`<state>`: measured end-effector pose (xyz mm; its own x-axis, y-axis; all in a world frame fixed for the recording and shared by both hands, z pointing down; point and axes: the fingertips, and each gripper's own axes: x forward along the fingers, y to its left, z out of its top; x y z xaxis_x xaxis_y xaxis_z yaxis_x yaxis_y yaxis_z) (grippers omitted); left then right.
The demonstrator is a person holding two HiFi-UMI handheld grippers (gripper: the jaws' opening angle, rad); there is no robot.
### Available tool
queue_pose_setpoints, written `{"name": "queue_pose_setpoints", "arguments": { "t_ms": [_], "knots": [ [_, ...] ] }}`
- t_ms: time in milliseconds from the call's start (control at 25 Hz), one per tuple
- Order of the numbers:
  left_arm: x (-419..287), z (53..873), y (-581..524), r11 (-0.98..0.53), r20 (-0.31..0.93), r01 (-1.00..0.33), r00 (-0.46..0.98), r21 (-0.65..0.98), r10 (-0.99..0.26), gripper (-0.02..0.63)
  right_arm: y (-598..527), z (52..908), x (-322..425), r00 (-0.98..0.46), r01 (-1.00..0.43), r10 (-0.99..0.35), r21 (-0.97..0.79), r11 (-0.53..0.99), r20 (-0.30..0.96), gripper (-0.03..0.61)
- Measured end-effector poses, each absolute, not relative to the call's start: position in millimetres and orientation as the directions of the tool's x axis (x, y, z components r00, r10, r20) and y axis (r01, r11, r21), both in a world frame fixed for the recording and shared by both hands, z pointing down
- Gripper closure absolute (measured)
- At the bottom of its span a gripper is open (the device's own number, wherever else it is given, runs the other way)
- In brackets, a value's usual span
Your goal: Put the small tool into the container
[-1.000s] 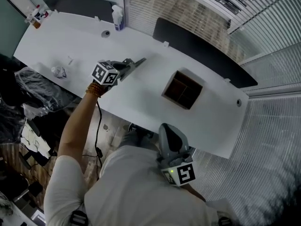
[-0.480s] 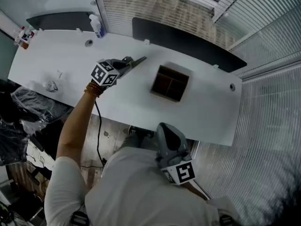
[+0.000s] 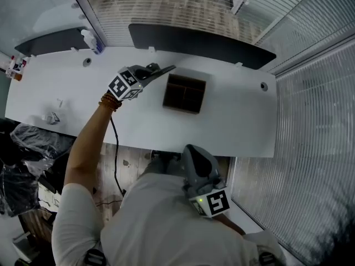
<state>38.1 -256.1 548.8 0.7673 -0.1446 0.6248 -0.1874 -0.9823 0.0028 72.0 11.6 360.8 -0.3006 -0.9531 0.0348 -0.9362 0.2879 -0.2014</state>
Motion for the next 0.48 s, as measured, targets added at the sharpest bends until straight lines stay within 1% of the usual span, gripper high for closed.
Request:
{"name": "queue_pose_setpoints", "arguments": {
  "t_ms": [480],
  "knots": [
    [107, 552, -243, -0.998, 0.668, -0.01, 0.742, -0.066, -0.051, 0.606, 20, 357, 105, -0.212, -0.95, -0.977, -0.239, 0.203, 0.012, 0.578]
  ]
}}
